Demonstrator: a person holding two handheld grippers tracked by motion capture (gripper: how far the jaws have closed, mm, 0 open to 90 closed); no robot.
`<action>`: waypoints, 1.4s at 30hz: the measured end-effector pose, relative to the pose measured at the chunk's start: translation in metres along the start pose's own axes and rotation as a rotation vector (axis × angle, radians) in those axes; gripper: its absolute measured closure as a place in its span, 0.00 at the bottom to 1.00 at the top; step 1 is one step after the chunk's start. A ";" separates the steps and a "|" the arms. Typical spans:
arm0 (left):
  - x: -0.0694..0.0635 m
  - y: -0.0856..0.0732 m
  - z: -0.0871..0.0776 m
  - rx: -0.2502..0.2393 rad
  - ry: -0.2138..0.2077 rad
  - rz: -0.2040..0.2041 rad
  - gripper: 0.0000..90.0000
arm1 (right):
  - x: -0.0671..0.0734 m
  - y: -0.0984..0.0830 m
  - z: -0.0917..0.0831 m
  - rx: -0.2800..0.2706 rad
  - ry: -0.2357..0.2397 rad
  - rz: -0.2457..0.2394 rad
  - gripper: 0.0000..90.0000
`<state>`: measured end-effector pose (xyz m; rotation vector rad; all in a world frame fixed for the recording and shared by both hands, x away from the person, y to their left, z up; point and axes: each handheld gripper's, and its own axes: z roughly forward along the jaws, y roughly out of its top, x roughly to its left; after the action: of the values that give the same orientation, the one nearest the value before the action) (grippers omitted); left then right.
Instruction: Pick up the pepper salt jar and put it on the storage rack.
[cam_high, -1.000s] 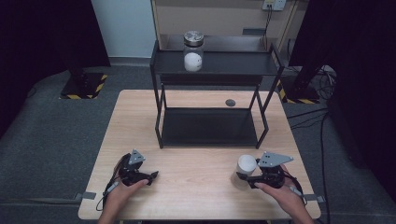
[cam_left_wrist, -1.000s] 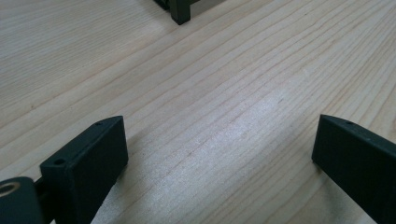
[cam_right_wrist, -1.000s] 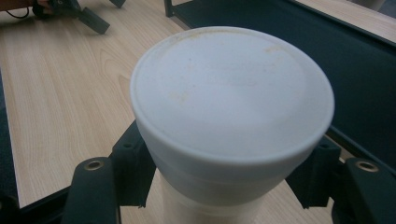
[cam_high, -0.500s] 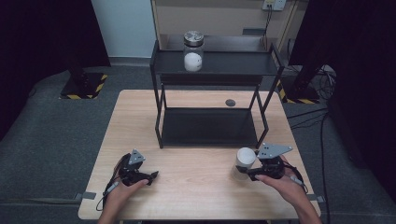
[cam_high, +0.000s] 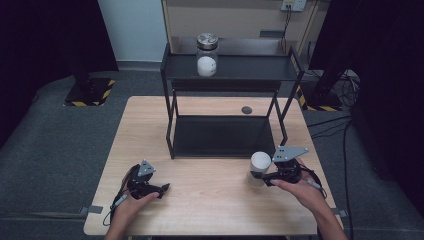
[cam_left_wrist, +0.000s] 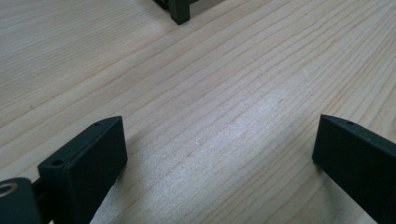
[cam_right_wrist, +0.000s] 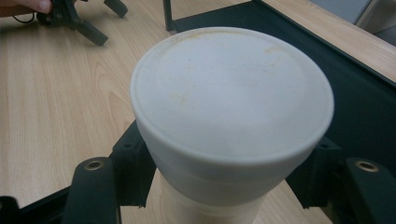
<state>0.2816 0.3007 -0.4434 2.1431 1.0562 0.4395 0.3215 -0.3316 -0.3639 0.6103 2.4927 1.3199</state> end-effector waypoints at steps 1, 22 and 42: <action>0.000 0.000 0.000 0.000 0.000 0.000 0.02 | -0.001 0.001 0.001 -0.001 0.000 0.000 0.39; -0.001 0.001 0.001 0.002 0.002 -0.002 0.01 | -0.012 0.031 -0.006 0.000 -0.009 -0.012 0.39; -0.001 0.001 0.000 0.002 0.002 -0.001 0.01 | -0.032 0.064 -0.021 -0.023 -0.013 -0.006 0.39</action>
<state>0.2819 0.2997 -0.4432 2.1443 1.0595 0.4396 0.3561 -0.3302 -0.2980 0.6037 2.4638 1.3357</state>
